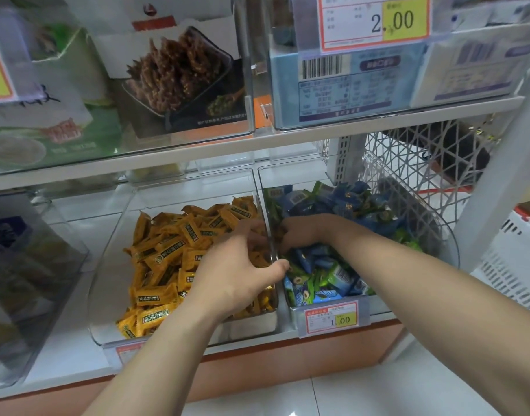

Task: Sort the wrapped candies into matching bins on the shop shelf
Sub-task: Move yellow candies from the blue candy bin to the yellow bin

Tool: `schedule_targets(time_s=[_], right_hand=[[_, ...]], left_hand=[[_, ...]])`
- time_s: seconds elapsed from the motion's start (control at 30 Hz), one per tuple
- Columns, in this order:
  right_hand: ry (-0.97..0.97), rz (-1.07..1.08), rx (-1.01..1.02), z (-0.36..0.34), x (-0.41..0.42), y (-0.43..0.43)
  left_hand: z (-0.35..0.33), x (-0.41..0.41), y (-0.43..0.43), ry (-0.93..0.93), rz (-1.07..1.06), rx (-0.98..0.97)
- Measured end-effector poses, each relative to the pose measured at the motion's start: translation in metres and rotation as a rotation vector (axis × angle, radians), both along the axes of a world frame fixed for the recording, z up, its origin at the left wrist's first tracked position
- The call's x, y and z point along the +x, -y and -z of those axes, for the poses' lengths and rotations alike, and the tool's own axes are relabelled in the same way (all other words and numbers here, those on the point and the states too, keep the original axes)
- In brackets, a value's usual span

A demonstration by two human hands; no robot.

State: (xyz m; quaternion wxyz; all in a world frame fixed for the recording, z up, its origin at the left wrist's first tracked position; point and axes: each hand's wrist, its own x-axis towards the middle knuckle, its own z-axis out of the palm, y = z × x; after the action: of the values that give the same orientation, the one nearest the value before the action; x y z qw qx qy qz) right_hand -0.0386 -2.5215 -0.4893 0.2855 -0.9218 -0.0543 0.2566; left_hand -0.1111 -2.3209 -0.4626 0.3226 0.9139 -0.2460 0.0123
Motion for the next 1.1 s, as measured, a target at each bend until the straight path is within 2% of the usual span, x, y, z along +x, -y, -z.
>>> schedule_targets(time_s=[0.17,0.37,0.5,0.57,0.67,0.77,0.9,0.97,1.0,1.1], right_hand=[[0.067,0.070,0.145,0.000,-0.011,0.012],[0.288,0.153,0.281,-0.040,-0.029,0.028],[0.301,0.219,0.418,-0.067,-0.051,0.030],[0.244,0.282,0.576,-0.074,-0.063,0.027],[0.143,0.340,0.815,-0.081,-0.081,0.015],[0.129,0.433,0.913,-0.082,-0.091,-0.003],[-0.149,0.367,1.064,-0.089,-0.098,-0.017],[-0.157,0.310,0.964,-0.094,-0.094,-0.015],[-0.063,0.308,0.844,-0.095,-0.089,-0.012],[0.440,0.397,0.354,-0.088,-0.069,0.002]], left_hand=[[0.001,0.002,0.000,-0.021,-0.010,-0.015],[-0.001,0.003,-0.001,-0.059,-0.018,-0.044],[-0.013,-0.002,0.007,0.070,-0.067,-0.101],[-0.018,-0.004,0.014,0.183,-0.065,-0.124],[-0.023,-0.013,0.029,0.220,0.013,-0.161],[-0.024,-0.018,0.036,0.273,-0.008,-0.162],[-0.026,-0.011,0.027,0.293,-0.075,-0.240],[-0.025,-0.003,0.018,0.287,-0.107,-0.226],[-0.024,0.002,0.011,0.274,-0.134,-0.216],[-0.019,0.017,-0.013,0.195,-0.226,-0.145]])
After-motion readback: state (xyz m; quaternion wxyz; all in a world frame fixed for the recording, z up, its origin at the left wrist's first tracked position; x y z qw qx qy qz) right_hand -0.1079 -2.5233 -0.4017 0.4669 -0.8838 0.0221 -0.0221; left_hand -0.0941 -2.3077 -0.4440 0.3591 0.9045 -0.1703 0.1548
